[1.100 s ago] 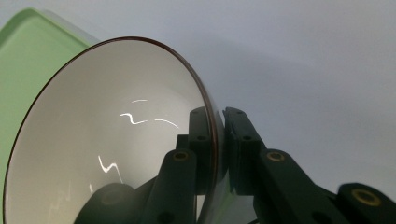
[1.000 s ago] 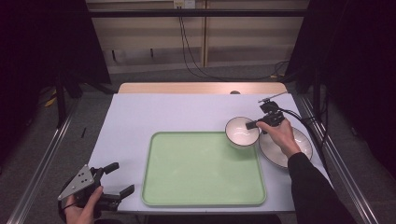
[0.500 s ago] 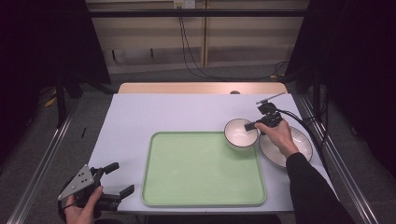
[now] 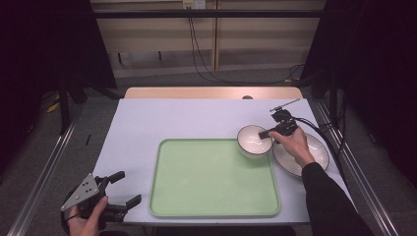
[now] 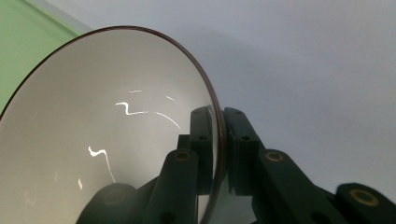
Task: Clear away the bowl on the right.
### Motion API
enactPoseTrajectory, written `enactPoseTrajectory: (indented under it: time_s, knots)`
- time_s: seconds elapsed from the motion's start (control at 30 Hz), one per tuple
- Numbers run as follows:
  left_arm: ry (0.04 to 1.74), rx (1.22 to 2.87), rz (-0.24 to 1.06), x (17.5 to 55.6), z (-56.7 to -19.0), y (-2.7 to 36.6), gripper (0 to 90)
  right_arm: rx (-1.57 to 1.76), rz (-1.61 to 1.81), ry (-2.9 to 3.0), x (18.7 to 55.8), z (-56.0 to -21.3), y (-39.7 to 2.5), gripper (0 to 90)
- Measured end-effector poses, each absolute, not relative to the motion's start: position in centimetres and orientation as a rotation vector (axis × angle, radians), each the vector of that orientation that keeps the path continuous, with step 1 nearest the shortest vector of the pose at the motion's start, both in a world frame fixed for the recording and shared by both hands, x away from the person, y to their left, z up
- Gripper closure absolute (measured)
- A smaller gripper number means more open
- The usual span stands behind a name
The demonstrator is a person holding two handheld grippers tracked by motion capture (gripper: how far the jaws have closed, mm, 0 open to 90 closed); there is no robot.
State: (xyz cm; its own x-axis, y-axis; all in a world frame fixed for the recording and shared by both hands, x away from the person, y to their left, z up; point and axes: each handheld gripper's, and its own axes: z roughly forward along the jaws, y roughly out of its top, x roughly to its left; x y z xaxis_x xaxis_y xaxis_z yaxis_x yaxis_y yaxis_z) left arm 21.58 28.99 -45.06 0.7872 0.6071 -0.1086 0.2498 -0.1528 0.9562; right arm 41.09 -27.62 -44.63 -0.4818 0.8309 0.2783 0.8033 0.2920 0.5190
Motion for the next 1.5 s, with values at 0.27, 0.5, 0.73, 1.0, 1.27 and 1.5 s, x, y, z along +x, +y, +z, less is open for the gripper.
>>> enactPoseTrajectory:
  time_s: [0.27,0.5,0.73,1.0,1.27,1.5]
  knots:
    - [0.668,1.737,0.358,21.59,-45.02,28.98,1.2,1.567,0.961,2.467,40.77,-44.72,-27.59,82.9]
    - [0.674,1.732,0.356,21.58,-45.03,28.98,1.2,1.538,1.008,2.424,40.29,-45.16,-27.69,82.7]
    - [0.673,1.736,0.357,21.62,-45.04,28.96,1.2,1.503,1.028,2.411,40.22,-45.46,-27.56,76.0]
    - [0.672,1.736,0.358,21.61,-45.04,28.99,1.3,1.482,1.03,2.382,40.24,-45.42,-27.51,48.0]
    - [0.674,1.735,0.356,21.62,-45.04,29.01,1.3,1.517,1.017,2.369,40.43,-45.45,-27.6,26.5]
    - [0.673,1.734,0.356,21.62,-45.04,29.05,1.3,1.51,1.038,2.324,40.45,-45.25,-27.72,6.0]
